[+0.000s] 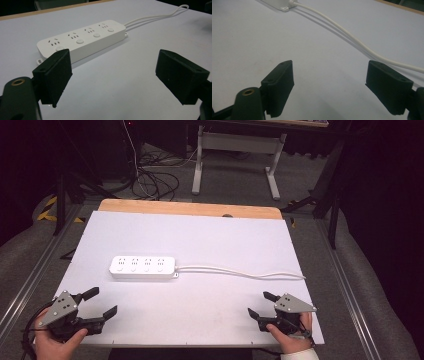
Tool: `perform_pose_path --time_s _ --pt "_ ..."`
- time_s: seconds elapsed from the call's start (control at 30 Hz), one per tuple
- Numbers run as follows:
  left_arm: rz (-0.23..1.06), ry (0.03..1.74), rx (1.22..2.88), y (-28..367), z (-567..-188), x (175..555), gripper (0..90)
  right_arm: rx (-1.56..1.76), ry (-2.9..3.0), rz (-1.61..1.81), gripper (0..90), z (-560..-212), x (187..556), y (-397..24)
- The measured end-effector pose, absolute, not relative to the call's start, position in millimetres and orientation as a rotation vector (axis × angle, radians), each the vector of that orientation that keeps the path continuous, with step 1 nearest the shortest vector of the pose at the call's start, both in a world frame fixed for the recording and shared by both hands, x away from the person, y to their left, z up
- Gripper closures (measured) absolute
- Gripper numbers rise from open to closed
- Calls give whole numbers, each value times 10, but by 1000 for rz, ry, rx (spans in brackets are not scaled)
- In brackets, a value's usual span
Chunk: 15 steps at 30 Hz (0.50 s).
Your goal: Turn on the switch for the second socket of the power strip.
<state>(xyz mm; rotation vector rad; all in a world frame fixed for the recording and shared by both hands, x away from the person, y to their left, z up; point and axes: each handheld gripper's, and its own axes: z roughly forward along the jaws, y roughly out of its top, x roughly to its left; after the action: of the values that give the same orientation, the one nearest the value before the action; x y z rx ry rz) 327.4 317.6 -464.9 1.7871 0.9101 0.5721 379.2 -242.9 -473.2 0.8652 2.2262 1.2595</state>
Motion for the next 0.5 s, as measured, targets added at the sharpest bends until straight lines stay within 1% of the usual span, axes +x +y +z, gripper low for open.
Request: perform_pose_path --time_s 0.5 --pt "588 907 1795 3175 -4627 3263 143 859 2235 1254 223 -4741 3797 -2417"
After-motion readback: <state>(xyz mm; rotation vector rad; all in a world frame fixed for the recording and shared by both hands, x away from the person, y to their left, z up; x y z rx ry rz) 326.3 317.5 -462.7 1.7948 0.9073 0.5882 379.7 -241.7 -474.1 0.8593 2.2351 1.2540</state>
